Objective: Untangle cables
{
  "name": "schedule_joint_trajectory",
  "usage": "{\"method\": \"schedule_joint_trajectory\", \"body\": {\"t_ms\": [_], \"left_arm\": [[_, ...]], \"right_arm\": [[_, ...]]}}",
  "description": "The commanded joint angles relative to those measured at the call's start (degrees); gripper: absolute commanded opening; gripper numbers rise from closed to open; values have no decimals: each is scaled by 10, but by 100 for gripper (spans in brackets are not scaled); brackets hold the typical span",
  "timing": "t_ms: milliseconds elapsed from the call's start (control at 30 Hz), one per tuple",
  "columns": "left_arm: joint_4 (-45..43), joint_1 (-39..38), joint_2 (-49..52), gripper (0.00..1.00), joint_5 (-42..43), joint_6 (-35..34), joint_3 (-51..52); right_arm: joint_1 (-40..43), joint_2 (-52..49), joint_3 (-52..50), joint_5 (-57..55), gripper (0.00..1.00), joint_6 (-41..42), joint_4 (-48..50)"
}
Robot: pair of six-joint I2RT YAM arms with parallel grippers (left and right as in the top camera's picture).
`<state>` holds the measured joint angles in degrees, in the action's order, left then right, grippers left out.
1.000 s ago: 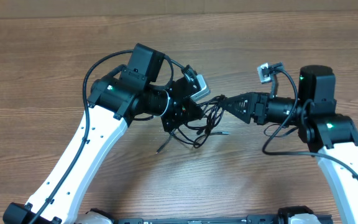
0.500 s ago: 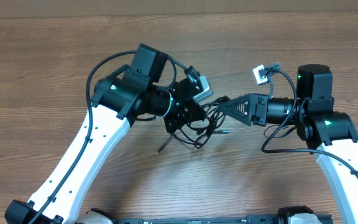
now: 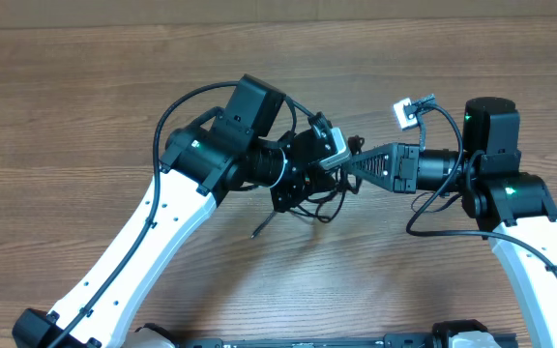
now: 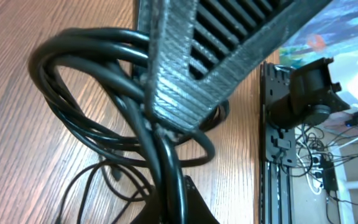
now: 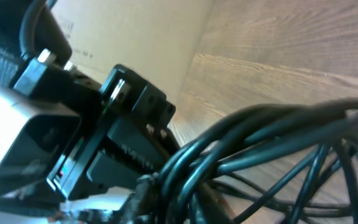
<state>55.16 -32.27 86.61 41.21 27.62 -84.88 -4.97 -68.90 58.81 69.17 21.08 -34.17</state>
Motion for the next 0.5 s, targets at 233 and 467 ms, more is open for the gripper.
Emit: {"method": "schedule_joint_trajectory", "body": {"t_ms": [233, 467], "left_arm": [[2, -4, 3, 20, 3, -51, -7], [-1, 15, 2, 27, 1, -98, -7]], "right_arm": [[-2, 2, 5, 0, 4, -22, 9], [-2, 2, 5, 0, 4, -78, 9]]}}
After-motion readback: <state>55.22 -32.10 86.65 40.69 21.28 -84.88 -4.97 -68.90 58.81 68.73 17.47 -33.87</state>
